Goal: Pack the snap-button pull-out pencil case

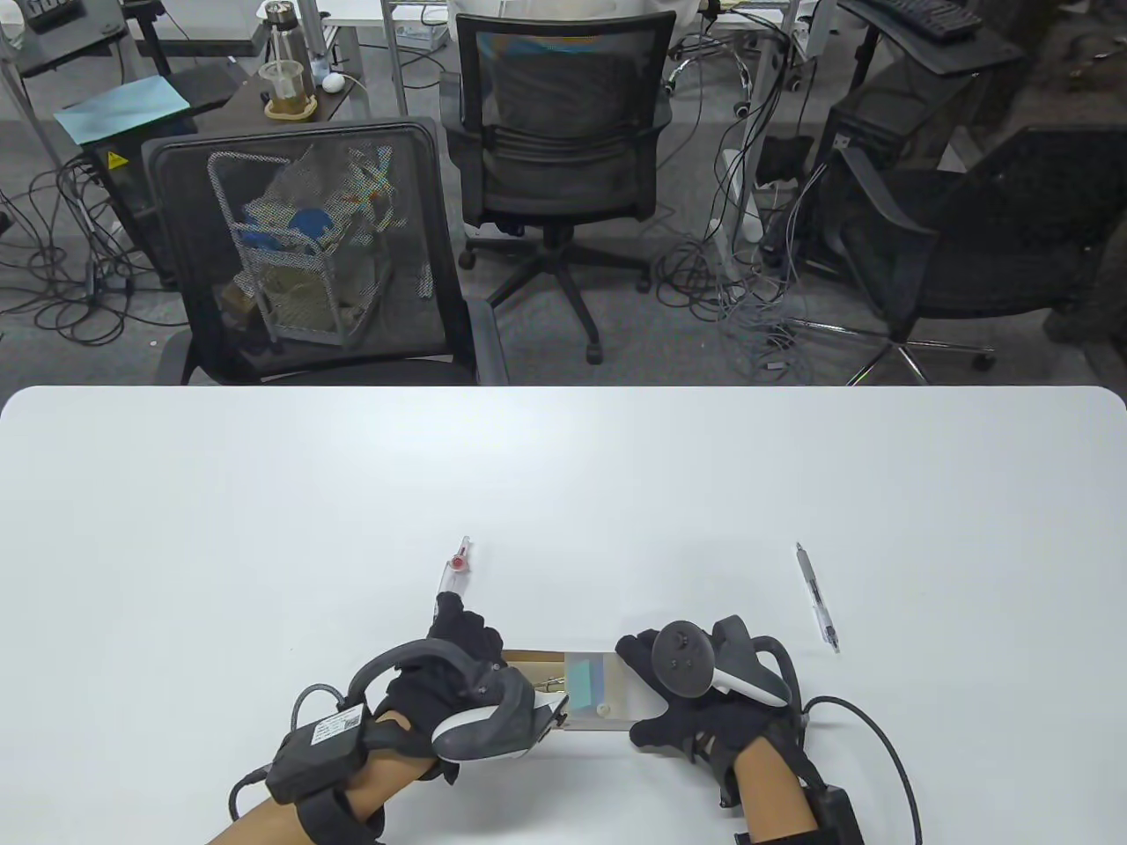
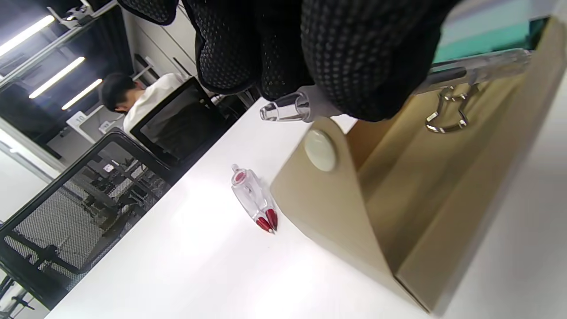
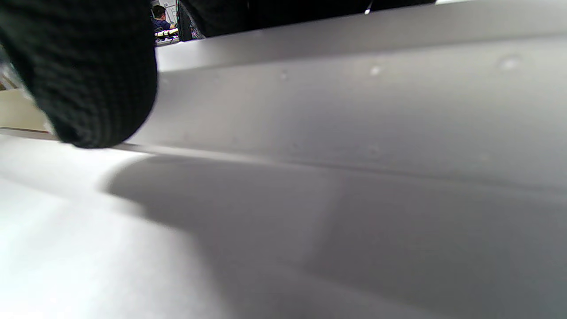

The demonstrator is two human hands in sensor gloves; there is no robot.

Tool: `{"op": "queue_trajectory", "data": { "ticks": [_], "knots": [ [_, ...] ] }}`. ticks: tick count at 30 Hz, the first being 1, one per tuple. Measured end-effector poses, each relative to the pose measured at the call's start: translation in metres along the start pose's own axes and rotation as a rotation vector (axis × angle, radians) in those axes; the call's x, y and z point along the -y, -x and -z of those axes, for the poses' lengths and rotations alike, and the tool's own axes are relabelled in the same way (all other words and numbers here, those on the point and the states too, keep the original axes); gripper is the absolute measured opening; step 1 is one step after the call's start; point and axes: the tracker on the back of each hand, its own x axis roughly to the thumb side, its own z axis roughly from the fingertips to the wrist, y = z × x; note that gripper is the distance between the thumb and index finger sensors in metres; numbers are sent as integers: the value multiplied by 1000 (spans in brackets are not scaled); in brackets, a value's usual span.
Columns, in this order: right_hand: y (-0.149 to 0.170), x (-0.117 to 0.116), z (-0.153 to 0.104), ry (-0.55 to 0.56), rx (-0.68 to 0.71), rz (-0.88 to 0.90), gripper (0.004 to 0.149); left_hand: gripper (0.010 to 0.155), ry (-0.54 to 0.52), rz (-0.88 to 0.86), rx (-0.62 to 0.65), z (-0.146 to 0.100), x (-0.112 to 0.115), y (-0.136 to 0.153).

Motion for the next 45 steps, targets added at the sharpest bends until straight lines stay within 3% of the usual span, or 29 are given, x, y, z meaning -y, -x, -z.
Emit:
{"op": "queue_trajectory", "data": {
  "ticks": [7,13,21,25,31,36,45],
  "knots": [
    [0,0,0,0,0,0,92,47,30,-71,36,13,8,-10],
    [0,0,0,-1,-1,-1,92,47,125,-194,58,25,25,-6],
    [0,0,0,-2,-1,-1,92,47,148,-298,50,28,34,4],
    [0,0,0,-3,0,2,92,53,129,-427,16,26,31,24],
    [0,0,0,-2,-2,1,92,61,112,-698,-188,31,31,78],
    [0,0,1,-2,-1,3,92,70,183,-943,-388,47,52,117],
    [1,0,1,-4,-1,5,92,78,427,-1020,-623,85,99,127]
  ]
}}
